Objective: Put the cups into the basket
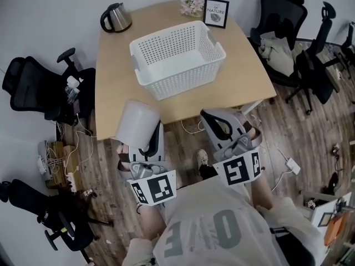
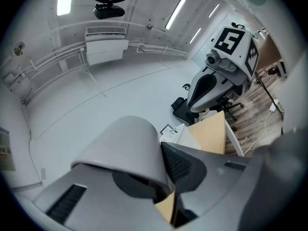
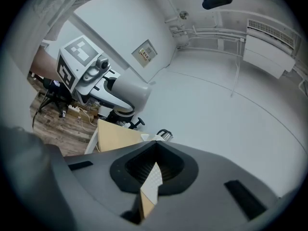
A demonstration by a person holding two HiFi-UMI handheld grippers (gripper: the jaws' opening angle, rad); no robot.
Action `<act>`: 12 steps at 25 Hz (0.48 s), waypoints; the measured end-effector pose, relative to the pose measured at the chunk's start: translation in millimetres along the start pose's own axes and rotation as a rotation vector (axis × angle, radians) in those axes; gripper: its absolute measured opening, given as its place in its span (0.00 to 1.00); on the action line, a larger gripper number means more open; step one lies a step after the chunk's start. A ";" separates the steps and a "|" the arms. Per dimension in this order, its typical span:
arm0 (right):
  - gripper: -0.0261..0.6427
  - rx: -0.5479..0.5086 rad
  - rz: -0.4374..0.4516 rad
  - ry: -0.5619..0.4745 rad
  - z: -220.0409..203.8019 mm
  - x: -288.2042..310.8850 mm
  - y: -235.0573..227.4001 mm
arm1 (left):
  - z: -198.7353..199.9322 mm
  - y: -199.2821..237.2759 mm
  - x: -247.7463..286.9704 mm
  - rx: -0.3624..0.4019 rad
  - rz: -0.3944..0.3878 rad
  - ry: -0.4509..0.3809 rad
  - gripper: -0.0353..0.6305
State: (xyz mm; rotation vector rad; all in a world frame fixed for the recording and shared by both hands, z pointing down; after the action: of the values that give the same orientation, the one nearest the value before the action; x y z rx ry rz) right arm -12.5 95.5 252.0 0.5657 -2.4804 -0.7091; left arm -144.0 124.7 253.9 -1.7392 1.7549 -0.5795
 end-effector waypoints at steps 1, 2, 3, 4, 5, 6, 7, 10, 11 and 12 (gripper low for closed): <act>0.04 -0.002 0.004 -0.005 -6.8 5.7 -12.6 | 1.6 -1.4 15.0 -0.002 0.009 -0.003 0.13; 0.04 -0.005 0.008 -0.009 -13.4 11.6 -24.6 | 2.9 -2.7 29.4 -0.005 0.017 -0.005 0.13; 0.04 -0.008 0.012 -0.013 -19.5 17.5 -35.9 | 3.8 -3.8 43.0 -0.007 0.024 -0.006 0.13; 0.04 -0.010 0.018 -0.017 -24.9 22.9 -46.3 | 4.7 -4.4 55.6 -0.008 0.031 -0.005 0.13; 0.04 -0.013 0.024 -0.021 -29.7 27.5 -56.0 | 5.8 -4.9 67.1 -0.007 0.037 -0.003 0.13; 0.04 -0.015 0.030 -0.025 -34.2 31.3 -65.0 | 7.0 -5.4 77.5 -0.004 0.042 0.002 0.13; 0.04 -0.019 0.037 -0.029 -38.5 34.6 -73.5 | 8.2 -6.0 87.0 0.002 0.046 0.007 0.13; 0.04 -0.030 0.043 -0.045 -49.9 45.7 -97.5 | 10.5 -7.0 111.6 0.016 0.059 0.015 0.13; 0.04 -0.029 0.042 -0.050 -52.9 49.2 -103.3 | 10.7 -7.4 117.0 0.018 0.058 0.018 0.13; 0.04 -0.026 0.040 -0.055 -55.0 52.3 -107.9 | 10.7 -7.1 121.3 0.021 0.057 0.021 0.13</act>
State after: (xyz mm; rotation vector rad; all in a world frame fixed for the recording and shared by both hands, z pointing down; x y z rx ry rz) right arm 3.7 -35.4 248.6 0.4914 -2.5223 -0.7500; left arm -127.6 4.9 237.9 -1.6694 1.8005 -0.5912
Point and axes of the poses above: the fingertips, and each gripper's own axes: x forward along the fingers, y to its left, z out of its top, the point moved 4 cm from there along -x, backward along the fingers, and after that the axes turned 15 degrees about z, right-handed, at the moved point
